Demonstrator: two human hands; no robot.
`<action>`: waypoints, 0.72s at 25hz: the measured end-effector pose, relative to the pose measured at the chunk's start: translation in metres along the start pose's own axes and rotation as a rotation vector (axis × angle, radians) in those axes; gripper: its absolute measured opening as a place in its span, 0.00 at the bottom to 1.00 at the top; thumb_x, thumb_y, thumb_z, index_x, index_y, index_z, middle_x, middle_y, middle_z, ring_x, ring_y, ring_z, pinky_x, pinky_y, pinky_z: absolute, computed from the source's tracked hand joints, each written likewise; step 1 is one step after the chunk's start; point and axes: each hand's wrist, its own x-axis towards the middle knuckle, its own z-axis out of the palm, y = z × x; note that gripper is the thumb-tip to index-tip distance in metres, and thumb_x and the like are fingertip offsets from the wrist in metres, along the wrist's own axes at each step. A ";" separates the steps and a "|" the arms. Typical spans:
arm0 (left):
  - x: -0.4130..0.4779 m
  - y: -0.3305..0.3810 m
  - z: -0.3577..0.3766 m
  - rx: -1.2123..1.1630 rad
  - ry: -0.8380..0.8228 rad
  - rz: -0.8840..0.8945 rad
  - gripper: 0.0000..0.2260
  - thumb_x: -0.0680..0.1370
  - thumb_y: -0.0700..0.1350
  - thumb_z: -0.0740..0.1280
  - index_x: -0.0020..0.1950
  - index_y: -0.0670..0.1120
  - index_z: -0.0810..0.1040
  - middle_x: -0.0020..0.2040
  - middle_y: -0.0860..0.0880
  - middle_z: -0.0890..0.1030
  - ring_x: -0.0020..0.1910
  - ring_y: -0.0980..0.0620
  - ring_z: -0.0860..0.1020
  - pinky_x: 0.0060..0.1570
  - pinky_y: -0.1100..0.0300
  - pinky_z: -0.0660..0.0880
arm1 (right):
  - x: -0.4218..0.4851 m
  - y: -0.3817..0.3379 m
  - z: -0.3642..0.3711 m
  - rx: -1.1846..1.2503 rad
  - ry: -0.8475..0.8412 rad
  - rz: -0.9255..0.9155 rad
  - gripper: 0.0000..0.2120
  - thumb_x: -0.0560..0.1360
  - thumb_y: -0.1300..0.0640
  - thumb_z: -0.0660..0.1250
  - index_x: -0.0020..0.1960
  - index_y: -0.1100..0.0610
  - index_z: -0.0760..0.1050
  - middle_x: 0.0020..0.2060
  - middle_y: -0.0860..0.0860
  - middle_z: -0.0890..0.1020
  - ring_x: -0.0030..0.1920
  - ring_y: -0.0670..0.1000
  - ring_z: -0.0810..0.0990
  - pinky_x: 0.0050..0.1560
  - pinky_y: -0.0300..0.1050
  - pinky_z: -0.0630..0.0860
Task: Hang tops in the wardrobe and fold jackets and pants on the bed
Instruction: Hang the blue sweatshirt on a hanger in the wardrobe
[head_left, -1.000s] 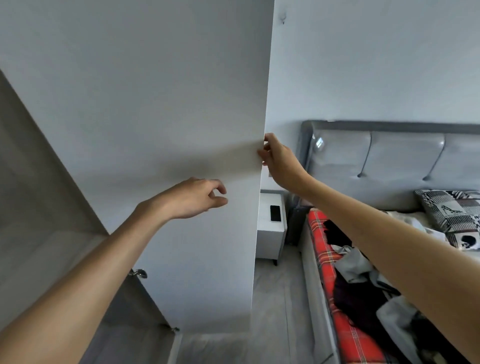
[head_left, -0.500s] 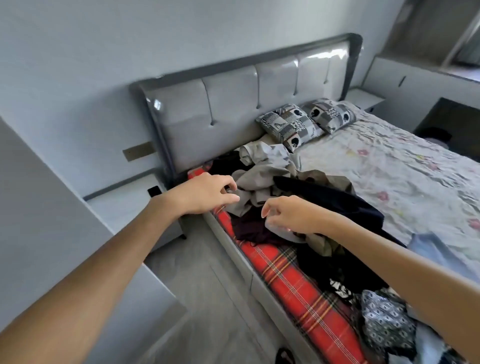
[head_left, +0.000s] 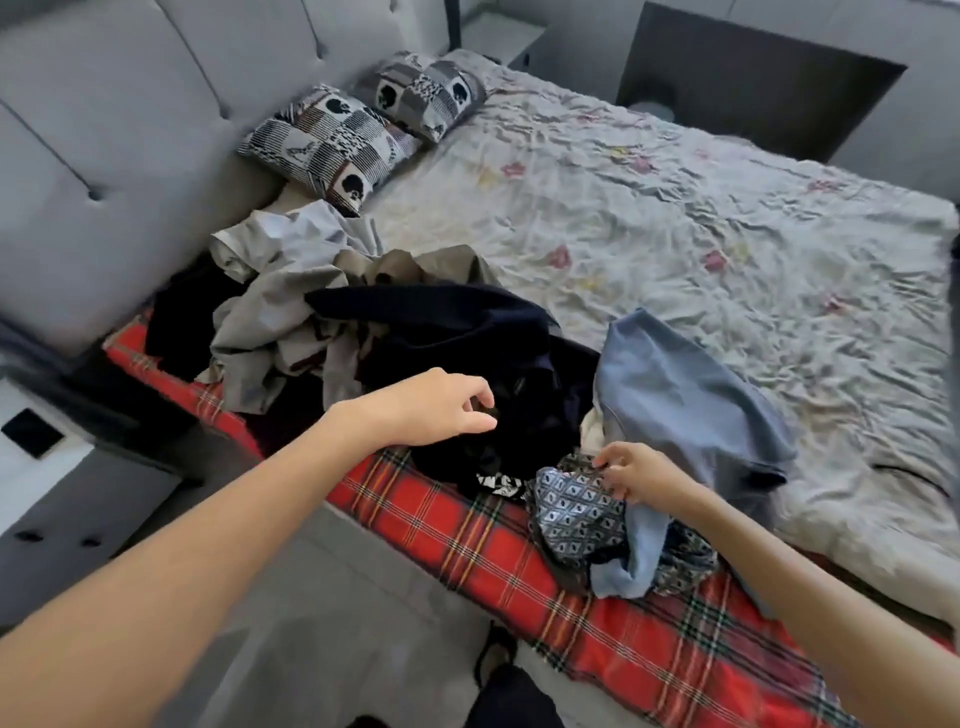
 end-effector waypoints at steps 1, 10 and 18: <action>0.025 0.012 0.009 0.001 -0.029 0.002 0.16 0.80 0.54 0.65 0.65 0.50 0.76 0.55 0.51 0.82 0.50 0.54 0.78 0.50 0.62 0.69 | 0.014 0.034 -0.005 -0.018 0.022 0.052 0.08 0.77 0.59 0.64 0.53 0.50 0.79 0.46 0.52 0.85 0.45 0.53 0.83 0.46 0.46 0.77; 0.184 0.052 0.075 0.058 -0.225 -0.011 0.16 0.81 0.54 0.64 0.66 0.51 0.75 0.58 0.50 0.82 0.53 0.51 0.79 0.55 0.57 0.72 | 0.121 0.203 0.011 -0.583 -0.109 0.212 0.18 0.81 0.49 0.59 0.69 0.38 0.73 0.80 0.58 0.46 0.79 0.61 0.43 0.76 0.57 0.46; 0.183 0.045 0.075 0.024 -0.188 -0.066 0.15 0.81 0.54 0.64 0.66 0.51 0.75 0.58 0.52 0.82 0.53 0.53 0.79 0.52 0.60 0.71 | 0.117 0.169 -0.031 0.058 0.536 0.164 0.06 0.69 0.64 0.67 0.40 0.54 0.77 0.39 0.53 0.82 0.43 0.58 0.80 0.39 0.47 0.70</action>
